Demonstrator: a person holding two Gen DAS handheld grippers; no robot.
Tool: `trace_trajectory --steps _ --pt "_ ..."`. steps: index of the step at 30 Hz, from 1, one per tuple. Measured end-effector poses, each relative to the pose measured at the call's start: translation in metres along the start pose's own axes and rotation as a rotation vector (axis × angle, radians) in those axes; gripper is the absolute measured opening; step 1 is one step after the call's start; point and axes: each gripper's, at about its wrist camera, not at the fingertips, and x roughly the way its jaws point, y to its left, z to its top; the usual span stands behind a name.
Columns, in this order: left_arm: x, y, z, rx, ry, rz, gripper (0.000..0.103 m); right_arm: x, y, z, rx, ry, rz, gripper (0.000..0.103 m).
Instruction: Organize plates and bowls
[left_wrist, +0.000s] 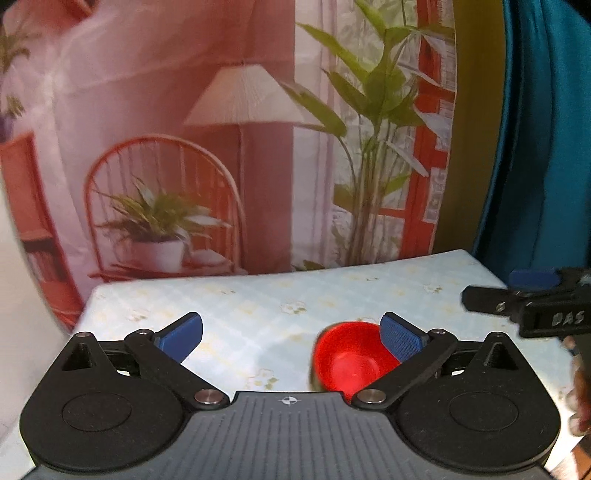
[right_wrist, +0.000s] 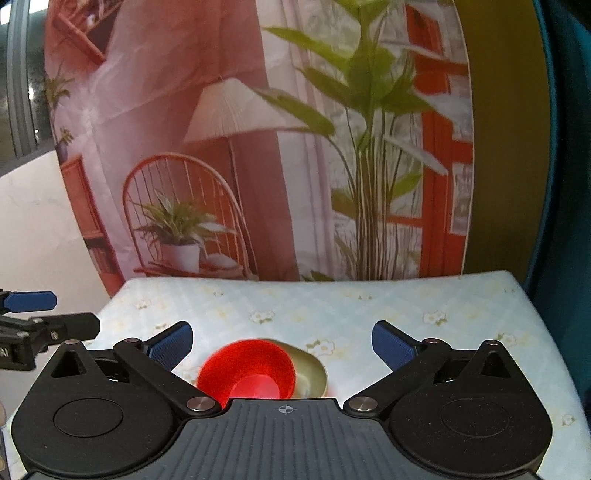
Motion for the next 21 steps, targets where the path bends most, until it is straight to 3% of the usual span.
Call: trace_trajectory --steps 7,21 --pt "-0.047 0.0 0.006 0.014 -0.051 0.087 0.103 -0.038 0.019 0.007 -0.028 -0.042 -0.008 0.103" --pt "-0.128 -0.004 0.005 -0.003 -0.134 0.081 0.103 -0.112 0.05 -0.001 -0.078 -0.078 -0.019 0.103"
